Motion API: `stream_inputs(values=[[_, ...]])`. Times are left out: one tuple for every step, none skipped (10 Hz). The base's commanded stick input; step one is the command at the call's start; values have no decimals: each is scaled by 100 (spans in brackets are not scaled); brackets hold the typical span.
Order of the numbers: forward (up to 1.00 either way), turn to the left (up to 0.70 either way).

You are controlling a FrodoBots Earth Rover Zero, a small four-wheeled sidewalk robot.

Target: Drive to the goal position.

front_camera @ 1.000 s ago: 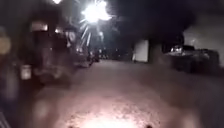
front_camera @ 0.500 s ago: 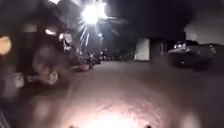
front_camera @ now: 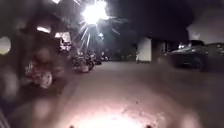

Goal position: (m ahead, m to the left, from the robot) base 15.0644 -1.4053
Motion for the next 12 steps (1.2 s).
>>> stream_inputs(values=[[70,0],[70,0],[70,0],[70,0],[70,0],[70,0],[70,0],[70,0],[70,0],[70,0],[70,1],[70,2]])
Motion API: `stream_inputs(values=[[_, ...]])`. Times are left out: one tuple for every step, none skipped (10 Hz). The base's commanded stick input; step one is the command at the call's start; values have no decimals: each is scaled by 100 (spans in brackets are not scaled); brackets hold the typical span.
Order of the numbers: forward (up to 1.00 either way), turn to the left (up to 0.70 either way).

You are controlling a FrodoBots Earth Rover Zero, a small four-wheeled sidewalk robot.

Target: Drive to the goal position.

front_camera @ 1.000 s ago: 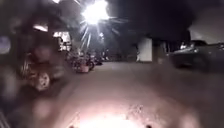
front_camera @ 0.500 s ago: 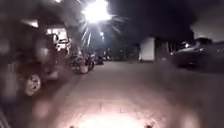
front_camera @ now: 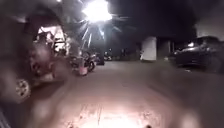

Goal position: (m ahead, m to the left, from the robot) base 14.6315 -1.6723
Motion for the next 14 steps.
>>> stream_inputs(values=[[70,1],[70,1],[70,1],[70,1],[70,2],[70,2],[70,2],[70,2],[70,2],[70,2],[70,2],[70,2],[70,1],[70,0]])
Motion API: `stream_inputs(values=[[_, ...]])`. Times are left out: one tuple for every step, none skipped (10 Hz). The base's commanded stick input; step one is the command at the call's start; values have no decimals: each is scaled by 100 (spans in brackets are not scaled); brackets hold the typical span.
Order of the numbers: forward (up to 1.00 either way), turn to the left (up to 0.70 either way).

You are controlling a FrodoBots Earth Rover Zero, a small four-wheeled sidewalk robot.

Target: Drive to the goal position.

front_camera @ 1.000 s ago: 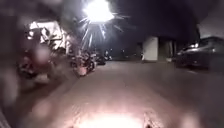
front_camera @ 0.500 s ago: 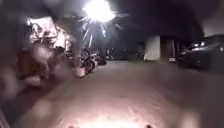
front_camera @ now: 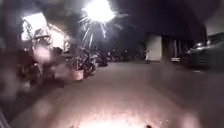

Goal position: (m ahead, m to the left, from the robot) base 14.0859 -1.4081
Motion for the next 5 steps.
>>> stream_inputs(values=[[70,2],[70,2],[70,2],[70,2],[70,0]])
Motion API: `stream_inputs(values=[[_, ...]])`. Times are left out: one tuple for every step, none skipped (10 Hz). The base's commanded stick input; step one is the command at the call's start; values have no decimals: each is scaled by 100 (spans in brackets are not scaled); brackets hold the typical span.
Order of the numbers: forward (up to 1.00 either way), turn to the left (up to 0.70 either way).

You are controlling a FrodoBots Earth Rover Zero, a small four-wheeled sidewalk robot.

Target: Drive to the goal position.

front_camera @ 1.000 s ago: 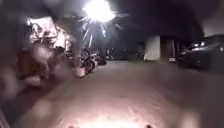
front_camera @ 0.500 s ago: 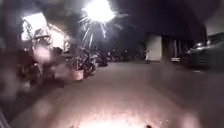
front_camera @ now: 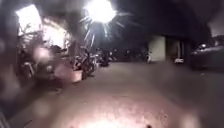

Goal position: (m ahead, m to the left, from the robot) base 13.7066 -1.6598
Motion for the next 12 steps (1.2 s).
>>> stream_inputs(values=[[70,0],[70,0],[70,0],[70,0],[70,0],[70,0],[70,0],[70,0],[70,0],[70,0],[70,0],[70,0]])
